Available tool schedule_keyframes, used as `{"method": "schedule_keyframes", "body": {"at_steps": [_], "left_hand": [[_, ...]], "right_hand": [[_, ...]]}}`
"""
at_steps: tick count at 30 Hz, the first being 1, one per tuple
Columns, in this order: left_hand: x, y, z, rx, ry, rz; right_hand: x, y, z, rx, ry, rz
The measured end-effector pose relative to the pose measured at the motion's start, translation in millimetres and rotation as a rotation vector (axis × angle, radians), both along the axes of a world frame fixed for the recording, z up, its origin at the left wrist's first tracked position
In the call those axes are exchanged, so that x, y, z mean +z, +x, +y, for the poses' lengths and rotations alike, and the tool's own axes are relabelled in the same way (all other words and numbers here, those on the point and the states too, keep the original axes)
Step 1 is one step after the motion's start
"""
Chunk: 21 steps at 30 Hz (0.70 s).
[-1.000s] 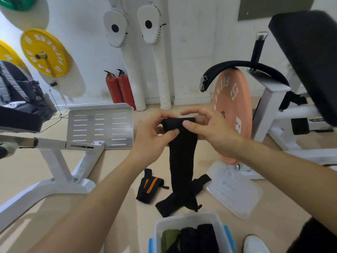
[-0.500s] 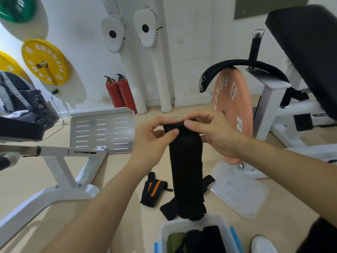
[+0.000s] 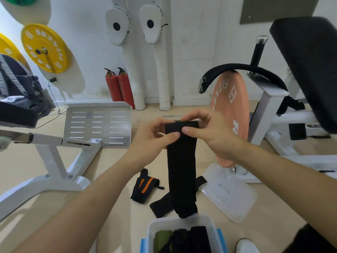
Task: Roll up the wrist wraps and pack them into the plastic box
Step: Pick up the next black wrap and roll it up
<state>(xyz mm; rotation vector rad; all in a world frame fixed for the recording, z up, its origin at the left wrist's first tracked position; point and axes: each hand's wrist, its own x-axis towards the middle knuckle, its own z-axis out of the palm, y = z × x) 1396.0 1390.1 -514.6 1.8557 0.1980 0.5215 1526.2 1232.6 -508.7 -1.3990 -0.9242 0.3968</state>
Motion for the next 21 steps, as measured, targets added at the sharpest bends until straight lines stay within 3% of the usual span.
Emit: {"method": "schedule_keyframes", "body": {"at_steps": [5,9,14,21], "left_hand": [[1.7,0.6,0.6,0.018,0.042,-0.113],[0.9,1.4,3.3,0.043,0.095,-0.195],[-2.5,3.0,0.9,0.099,0.189,-0.267],[-1.4,-2.0,1.7,0.049,0.083,-0.101]], "right_hand": [[1.0,5.9,-2.4,-0.042,-0.102,-0.182],[1.7,-0.7,-2.0,0.105,-0.135,-0.027],[4.2,-6.3,4.4,0.110,-0.069,0.118],[3.5,-4.7,4.8,0.150,-0.014,0.165]]}}
